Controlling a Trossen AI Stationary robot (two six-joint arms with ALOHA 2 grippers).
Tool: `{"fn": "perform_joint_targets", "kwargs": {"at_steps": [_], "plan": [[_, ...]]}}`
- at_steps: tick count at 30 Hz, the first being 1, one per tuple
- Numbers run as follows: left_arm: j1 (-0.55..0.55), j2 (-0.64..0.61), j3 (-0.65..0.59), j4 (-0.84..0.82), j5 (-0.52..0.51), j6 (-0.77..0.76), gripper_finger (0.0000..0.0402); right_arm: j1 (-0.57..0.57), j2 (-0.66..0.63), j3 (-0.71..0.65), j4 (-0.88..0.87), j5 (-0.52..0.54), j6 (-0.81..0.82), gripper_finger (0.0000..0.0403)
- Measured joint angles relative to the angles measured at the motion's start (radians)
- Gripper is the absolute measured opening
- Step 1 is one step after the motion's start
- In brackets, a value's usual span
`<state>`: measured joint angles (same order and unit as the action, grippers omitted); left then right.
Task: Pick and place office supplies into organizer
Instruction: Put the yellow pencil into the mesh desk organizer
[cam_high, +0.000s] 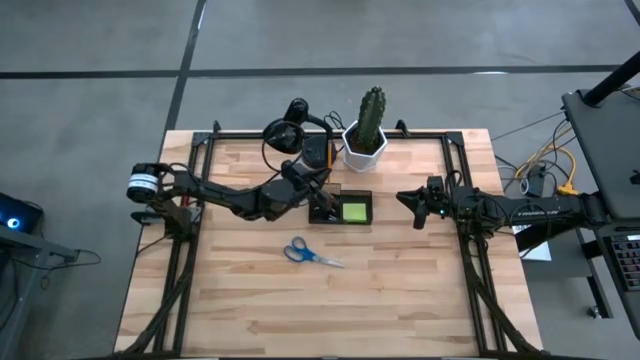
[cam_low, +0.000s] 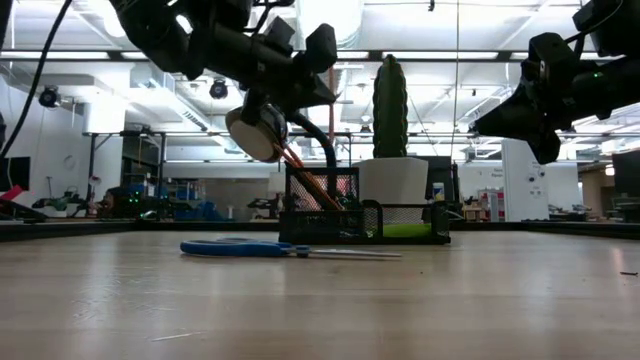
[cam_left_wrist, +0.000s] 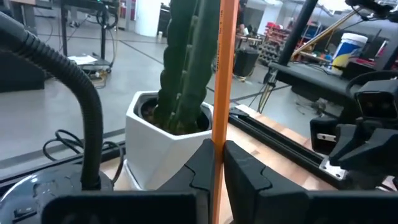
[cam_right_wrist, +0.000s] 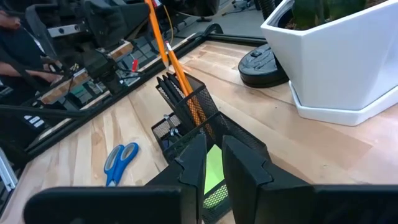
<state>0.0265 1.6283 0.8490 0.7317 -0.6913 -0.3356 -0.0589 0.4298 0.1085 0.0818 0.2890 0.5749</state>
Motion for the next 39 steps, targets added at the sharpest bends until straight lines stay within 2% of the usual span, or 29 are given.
{"fn": "perform_joint_targets", "kwargs": {"at_steps": [17,39], "plan": [[0.006,0.117,0.001,0.095,-0.007,0.002,0.0010,0.000,0.005,0.000,-0.002,0.002,-0.003,0.0043],[0.006,0.215,-0.005,0.125,0.005,-0.052,0.0010,0.000,0.006,0.000,-0.003,0.002,-0.003,0.0043]]}}
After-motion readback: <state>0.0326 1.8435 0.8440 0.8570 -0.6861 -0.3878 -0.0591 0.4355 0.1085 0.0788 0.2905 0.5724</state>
